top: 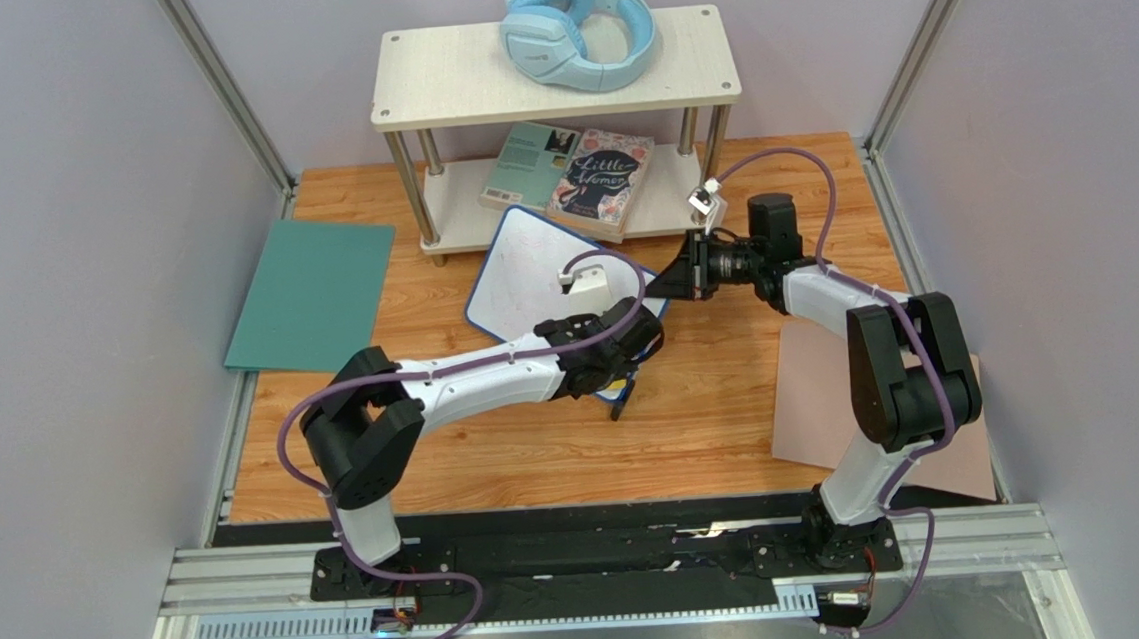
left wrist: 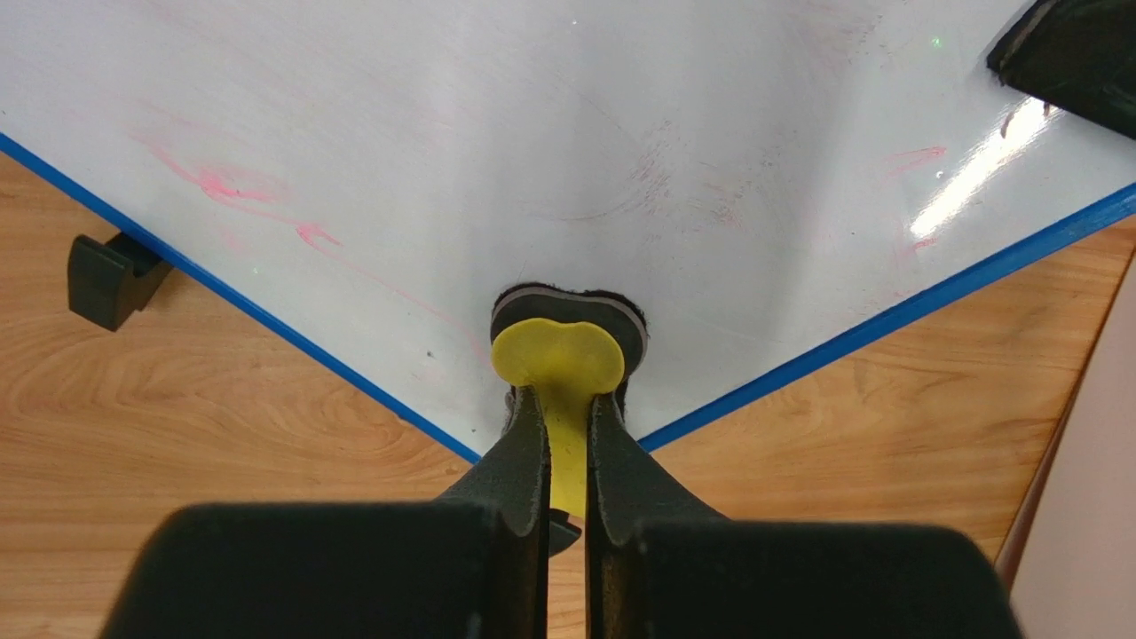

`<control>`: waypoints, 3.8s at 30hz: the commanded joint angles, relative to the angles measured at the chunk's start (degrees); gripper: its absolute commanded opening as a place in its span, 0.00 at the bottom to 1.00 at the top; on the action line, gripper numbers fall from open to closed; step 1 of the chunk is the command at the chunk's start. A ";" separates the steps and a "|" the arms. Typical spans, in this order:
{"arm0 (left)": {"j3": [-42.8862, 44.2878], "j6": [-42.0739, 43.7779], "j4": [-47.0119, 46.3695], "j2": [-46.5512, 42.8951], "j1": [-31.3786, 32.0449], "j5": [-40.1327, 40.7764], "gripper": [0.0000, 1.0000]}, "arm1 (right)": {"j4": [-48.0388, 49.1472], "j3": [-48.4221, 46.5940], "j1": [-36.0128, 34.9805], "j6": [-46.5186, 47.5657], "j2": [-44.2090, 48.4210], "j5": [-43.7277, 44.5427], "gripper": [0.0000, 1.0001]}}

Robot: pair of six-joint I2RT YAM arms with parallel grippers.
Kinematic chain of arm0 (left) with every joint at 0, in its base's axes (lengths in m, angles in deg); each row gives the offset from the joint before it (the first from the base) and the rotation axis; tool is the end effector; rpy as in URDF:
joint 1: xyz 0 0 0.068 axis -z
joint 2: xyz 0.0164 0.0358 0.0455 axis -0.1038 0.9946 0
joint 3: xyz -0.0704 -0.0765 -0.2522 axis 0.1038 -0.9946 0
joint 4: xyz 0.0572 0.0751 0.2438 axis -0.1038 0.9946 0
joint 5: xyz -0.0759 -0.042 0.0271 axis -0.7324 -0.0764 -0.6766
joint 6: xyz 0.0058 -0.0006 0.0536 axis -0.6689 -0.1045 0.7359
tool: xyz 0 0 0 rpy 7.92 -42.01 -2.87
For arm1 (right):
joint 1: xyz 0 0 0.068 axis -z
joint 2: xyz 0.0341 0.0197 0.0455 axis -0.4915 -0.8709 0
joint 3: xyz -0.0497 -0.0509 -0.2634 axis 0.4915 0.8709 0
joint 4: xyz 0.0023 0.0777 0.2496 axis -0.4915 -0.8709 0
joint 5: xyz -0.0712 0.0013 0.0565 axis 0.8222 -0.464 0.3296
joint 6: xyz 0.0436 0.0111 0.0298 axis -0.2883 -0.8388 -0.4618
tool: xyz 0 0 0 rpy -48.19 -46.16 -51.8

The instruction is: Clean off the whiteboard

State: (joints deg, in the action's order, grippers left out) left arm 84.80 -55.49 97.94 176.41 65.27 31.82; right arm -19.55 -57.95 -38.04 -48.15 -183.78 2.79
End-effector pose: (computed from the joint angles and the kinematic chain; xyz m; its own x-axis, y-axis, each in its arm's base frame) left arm 0.2097 -0.3187 0.2107 -0.7372 -0.2590 -0.6240 -0.0932 0.9538 -0.2857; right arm 0.3457 0.0829 0.2036 -0.7645 0.0284 -0.6440 -0.5720 0.4308 0.6980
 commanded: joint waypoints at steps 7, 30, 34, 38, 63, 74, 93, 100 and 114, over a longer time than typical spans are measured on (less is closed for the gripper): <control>-8.84 -7.57 -3.72 -6.81 -3.49 -2.25 0.00 | -0.91 0.85 -1.15 6.50 -0.77 8.45 0.00; -6.74 -5.01 -6.34 -4.98 -14.14 -8.84 0.00 | -1.70 0.68 -1.16 7.03 -0.95 8.45 0.00; -8.76 -8.00 -7.41 -4.28 -10.36 -8.66 0.00 | -1.70 0.59 -1.24 7.03 -0.86 8.45 0.00; -8.42 -10.82 -6.97 -2.96 -4.83 -8.58 0.00 | -1.70 0.59 -1.24 6.94 -0.86 8.54 0.00; -16.16 -8.99 -7.76 -12.19 -16.68 -6.02 0.00 | -1.78 0.68 -1.33 6.94 -0.77 8.27 0.00; -2.17 -6.77 -8.89 -0.33 -7.64 -12.18 0.00 | -1.96 0.50 -1.42 7.03 -0.95 8.36 0.00; -14.65 -5.29 -10.57 -11.57 -21.60 -9.01 0.00 | -2.05 0.50 -1.59 7.03 -1.21 8.45 0.00; -12.11 -3.53 -11.62 -8.59 -21.87 -13.65 0.00 | -2.40 0.41 -1.59 7.29 -1.21 8.45 0.00; -0.86 -3.71 -9.16 0.29 -5.18 -10.69 0.00 | -2.31 0.42 -1.77 7.03 -1.12 8.54 0.00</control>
State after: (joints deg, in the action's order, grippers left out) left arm 79.75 -58.50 96.08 171.80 55.02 26.64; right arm -19.72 -57.95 -38.74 -47.52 -183.78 3.12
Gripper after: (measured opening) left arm 0.032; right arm 0.056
